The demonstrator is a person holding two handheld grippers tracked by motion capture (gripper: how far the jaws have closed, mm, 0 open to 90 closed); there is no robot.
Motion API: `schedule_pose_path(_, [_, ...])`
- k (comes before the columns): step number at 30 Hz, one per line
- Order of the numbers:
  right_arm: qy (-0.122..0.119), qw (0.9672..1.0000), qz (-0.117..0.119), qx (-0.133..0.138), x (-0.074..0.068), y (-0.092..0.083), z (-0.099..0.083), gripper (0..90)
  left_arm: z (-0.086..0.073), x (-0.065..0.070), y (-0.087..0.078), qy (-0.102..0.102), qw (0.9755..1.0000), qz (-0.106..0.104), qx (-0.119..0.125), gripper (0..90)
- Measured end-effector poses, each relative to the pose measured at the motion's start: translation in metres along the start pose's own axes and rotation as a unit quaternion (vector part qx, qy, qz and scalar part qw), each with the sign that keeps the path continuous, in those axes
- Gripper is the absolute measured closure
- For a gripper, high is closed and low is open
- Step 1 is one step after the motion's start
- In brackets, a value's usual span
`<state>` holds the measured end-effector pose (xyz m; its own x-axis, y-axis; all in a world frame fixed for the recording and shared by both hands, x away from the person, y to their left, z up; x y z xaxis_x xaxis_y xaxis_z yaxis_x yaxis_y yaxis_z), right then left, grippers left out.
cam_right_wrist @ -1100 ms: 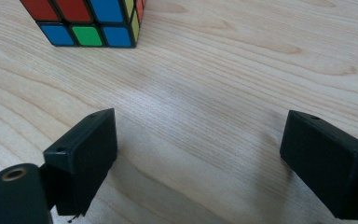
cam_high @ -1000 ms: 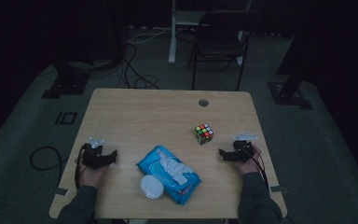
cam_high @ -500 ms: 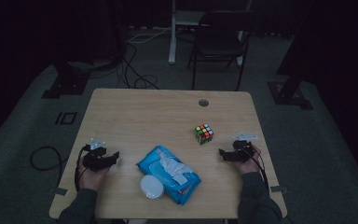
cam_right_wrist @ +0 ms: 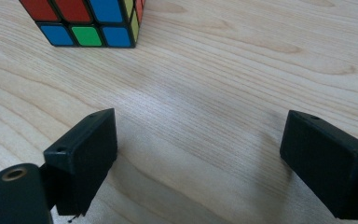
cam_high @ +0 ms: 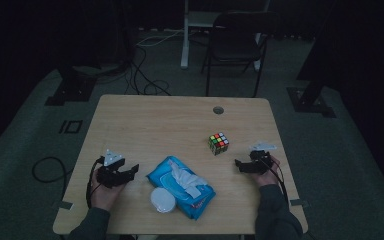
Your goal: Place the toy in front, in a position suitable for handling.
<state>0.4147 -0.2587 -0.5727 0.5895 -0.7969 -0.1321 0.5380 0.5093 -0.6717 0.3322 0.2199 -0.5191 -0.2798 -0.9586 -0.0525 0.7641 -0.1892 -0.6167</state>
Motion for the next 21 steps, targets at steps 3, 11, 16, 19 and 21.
schedule_pose_path(3, [0.0,1.0,0.0,0.0,0.0,0.0,0.0,10.9,0.004,0.009,-0.007,0.009,0.9999,-0.01,0.009,37.7])
schedule_pose_path(11, [0.0,1.0,0.0,0.0,0.0,0.0,0.0,10.9,0.013,0.032,-0.019,0.042,0.9985,-0.027,0.021,38.4])
schedule_pose_path(16, [0.0,1.0,0.0,0.0,0.0,0.0,0.0,10.9,0.015,0.046,-0.021,0.061,0.9972,-0.039,0.02,38.4])
schedule_pose_path(19, [0.0,1.0,0.0,0.0,0.0,0.0,0.0,10.9,0.016,0.054,-0.023,0.067,0.9964,-0.048,0.021,38.4])
schedule_pose_path(21, [0.001,1.0,-0.002,0.001,0.0,0.0,0.0,10.9,0.018,0.058,-0.024,0.069,0.9959,-0.054,0.024,38.4])
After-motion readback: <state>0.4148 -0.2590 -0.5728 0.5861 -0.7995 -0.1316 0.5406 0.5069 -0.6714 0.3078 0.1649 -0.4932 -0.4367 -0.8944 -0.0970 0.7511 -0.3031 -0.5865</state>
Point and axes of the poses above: each handheld gripper's, and its own axes: y roughly forward along the jaws, z roughly out of its top, x roughly to its right, the point moved 3 cm from there along y, roughly forward along the jaws, and after that the axes turned 11 degrees about z, right-handed, at the moved point
